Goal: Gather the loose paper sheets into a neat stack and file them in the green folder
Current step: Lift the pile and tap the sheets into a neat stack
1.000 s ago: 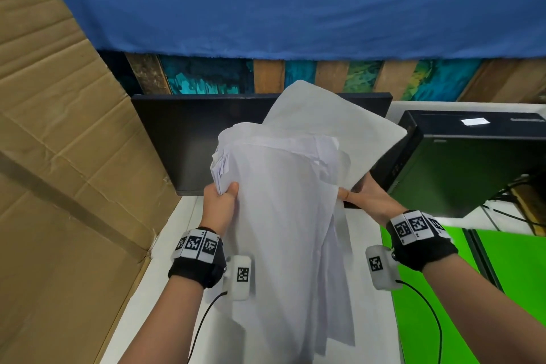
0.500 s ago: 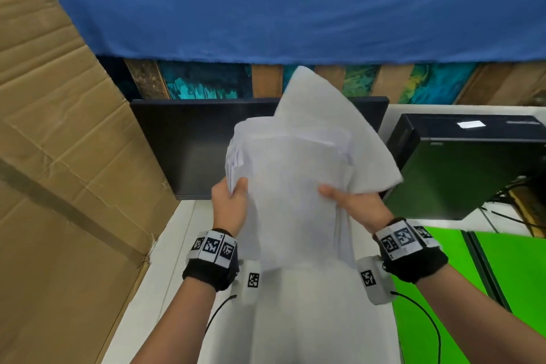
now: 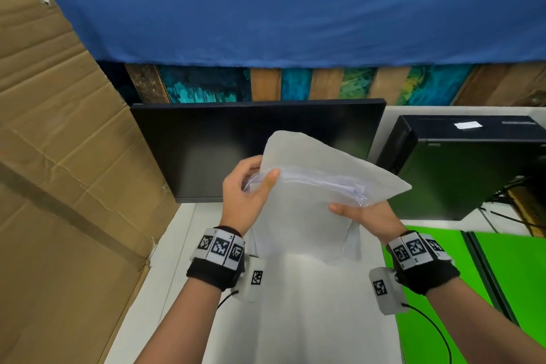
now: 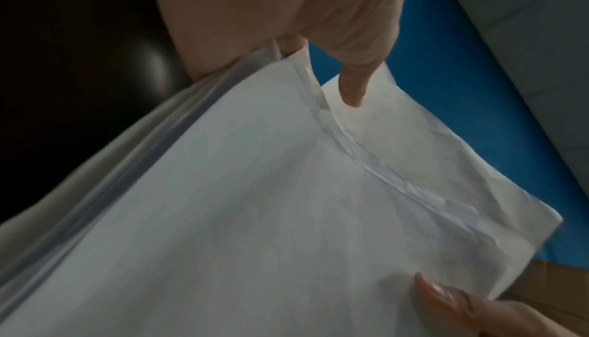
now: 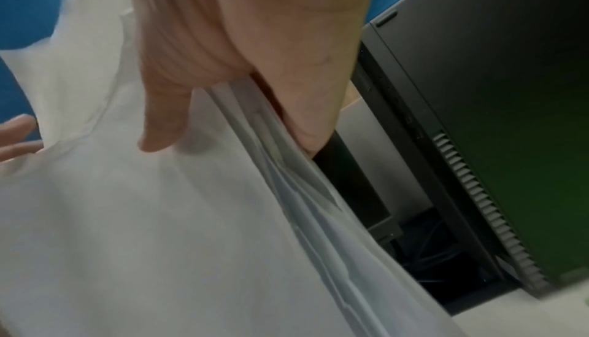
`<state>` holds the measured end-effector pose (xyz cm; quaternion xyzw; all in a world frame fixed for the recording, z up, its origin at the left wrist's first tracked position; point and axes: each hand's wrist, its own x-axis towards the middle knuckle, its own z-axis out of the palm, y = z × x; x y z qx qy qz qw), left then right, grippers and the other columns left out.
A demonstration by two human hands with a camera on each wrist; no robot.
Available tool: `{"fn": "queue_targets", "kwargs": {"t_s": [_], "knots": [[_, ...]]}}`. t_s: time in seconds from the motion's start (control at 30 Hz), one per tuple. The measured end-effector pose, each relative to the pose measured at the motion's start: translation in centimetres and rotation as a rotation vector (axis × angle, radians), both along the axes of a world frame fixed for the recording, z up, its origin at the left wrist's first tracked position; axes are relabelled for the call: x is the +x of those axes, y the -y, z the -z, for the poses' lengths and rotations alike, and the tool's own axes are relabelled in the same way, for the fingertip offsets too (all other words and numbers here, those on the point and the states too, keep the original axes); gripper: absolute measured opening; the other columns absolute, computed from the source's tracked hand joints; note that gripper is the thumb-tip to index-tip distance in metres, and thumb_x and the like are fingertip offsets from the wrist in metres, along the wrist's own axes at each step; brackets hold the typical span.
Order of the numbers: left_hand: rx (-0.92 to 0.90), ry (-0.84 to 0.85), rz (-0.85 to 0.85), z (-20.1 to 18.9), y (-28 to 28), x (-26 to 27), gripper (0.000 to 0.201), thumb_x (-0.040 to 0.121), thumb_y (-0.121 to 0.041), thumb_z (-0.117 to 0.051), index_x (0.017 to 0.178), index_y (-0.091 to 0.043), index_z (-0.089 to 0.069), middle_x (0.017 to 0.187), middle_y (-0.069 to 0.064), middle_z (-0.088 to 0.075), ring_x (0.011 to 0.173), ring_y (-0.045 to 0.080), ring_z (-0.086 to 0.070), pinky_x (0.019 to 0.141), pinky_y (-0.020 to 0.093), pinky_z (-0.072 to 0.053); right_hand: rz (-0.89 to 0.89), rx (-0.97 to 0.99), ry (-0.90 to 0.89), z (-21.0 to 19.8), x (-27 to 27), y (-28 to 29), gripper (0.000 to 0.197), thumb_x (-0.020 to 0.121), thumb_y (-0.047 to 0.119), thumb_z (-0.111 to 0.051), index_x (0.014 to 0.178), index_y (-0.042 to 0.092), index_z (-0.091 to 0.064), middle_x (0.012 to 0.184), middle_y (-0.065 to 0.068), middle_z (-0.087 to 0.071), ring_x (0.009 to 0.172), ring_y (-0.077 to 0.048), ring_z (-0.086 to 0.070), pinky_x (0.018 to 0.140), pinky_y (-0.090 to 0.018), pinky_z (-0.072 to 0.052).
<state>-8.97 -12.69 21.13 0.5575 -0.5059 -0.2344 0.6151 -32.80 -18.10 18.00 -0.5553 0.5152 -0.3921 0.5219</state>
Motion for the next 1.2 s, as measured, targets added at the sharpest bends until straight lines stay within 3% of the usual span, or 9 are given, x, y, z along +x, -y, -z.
{"fn": "queue_targets", "kwargs": {"t_s": [0.27, 0.47, 0.57, 0.7, 0.77, 0.83, 0.93, 1.07, 1.2], "knots": [[-0.012, -0.259, -0.133, 1.3, 0.2, 1.5, 0.007, 0.084, -0.008, -0.063, 0.082, -0.014, -0.064, 0.086, -0.003, -0.065, 0.081, 0.010, -0.062, 0.077, 0.028, -0.050, -0.159, -0.063, 0.073, 0.0, -0.7, 0.6, 0.040, 0.071, -0.003, -0.077, 0.109, 0.009, -0.069, 0.101, -0.002, -0.076, 0.094, -0.016, -0.072, 0.080, -0.024, -0.057], [0.079, -0.280, 0.098, 2.2, -0.3, 1.3, 0.038, 0.089, -0.031, -0.061, 0.117, -0.005, -0.054, 0.089, -0.007, -0.068, 0.086, 0.008, -0.067, 0.081, 0.017, -0.054, -0.060, -0.111, 0.038, -0.2, 0.4, 0.5, 0.016, 0.086, 0.005, -0.064, 0.072, 0.013, -0.065, 0.057, 0.014, -0.069, 0.053, 0.004, -0.063, 0.053, -0.008, -0.046], [0.019, -0.145, -0.090, 1.6, 0.2, 0.8, 0.025, 0.094, -0.023, -0.054, 0.076, -0.007, -0.057, 0.064, -0.004, -0.050, 0.061, 0.008, -0.048, 0.062, 0.019, -0.044, -0.016, -0.147, 0.067, -0.4, 1.0, 0.6, 0.036, 0.083, 0.027, -0.067, 0.066, -0.003, -0.062, 0.057, -0.007, -0.062, 0.058, -0.013, -0.057, 0.058, -0.024, -0.045], [-0.016, -0.070, -0.178, 1.5, 0.6, 1.2, 0.025, 0.094, -0.016, -0.055, 0.070, -0.018, -0.061, 0.070, -0.013, -0.057, 0.064, -0.003, -0.054, 0.064, 0.007, -0.043, -0.007, -0.205, 0.127, 0.0, 1.3, 0.3, 0.078, 0.069, 0.061, -0.067, 0.081, -0.016, -0.059, 0.078, -0.042, -0.055, 0.071, -0.022, -0.052, 0.068, -0.037, -0.043], [0.013, -0.094, -0.124, 1.9, 0.6, 1.8, 0.024, 0.094, -0.019, -0.055, 0.071, -0.022, -0.060, 0.068, -0.017, -0.058, 0.066, -0.005, -0.054, 0.067, 0.008, -0.042, 0.015, -0.201, 0.139, -0.4, 1.6, 0.1, 0.059, 0.075, 0.051, -0.067, 0.077, -0.008, -0.064, 0.069, -0.025, -0.062, 0.068, -0.019, -0.056, 0.067, -0.033, -0.045], [0.117, -0.178, 0.038, 2.6, 0.5, 2.8, 0.024, 0.091, -0.034, -0.057, 0.109, -0.020, -0.063, 0.103, -0.021, -0.064, 0.093, -0.007, -0.060, 0.079, 0.010, -0.049, 0.092, -0.209, 0.121, -0.4, 1.5, 0.5, 0.022, 0.087, 0.026, -0.064, 0.071, 0.011, -0.067, 0.061, 0.008, -0.068, 0.061, -0.004, -0.061, 0.063, -0.022, -0.050], [0.297, -0.174, 0.273, 3.7, 0.6, 4.3, 0.061, 0.088, -0.029, -0.062, 0.142, -0.027, -0.033, 0.135, -0.013, -0.051, 0.113, -0.008, -0.056, 0.092, 0.012, -0.050, 0.153, -0.257, 0.125, -1.5, 1.7, 0.6, 0.026, 0.092, 0.008, -0.056, 0.070, 0.020, -0.061, 0.054, 0.020, -0.066, 0.053, 0.009, -0.059, 0.054, -0.009, -0.047], [0.326, -0.235, 0.302, 2.8, 0.4, 4.0, 0.091, 0.059, -0.025, -0.086, 0.138, -0.024, -0.040, 0.129, -0.006, -0.060, 0.117, 0.008, -0.060, 0.088, 0.025, -0.055, 0.193, -0.362, 0.174, -4.3, 1.7, 0.2, 0.013, 0.094, 0.009, -0.054, 0.089, 0.013, -0.065, 0.059, 0.014, -0.067, 0.057, 0.011, -0.062, 0.054, -0.005, -0.046], [0.279, -0.250, 0.064, 2.4, -0.7, 1.9, 0.061, 0.060, -0.033, -0.087, 0.115, -0.022, -0.061, 0.111, -0.004, -0.070, 0.106, 0.017, -0.067, 0.089, 0.034, -0.056, 0.173, -0.356, 0.280, -4.4, 1.0, -0.3, 0.022, 0.091, 0.009, -0.058, 0.079, 0.025, -0.067, 0.064, 0.018, -0.070, 0.061, 0.007, -0.063, 0.054, -0.011, -0.050]]}}
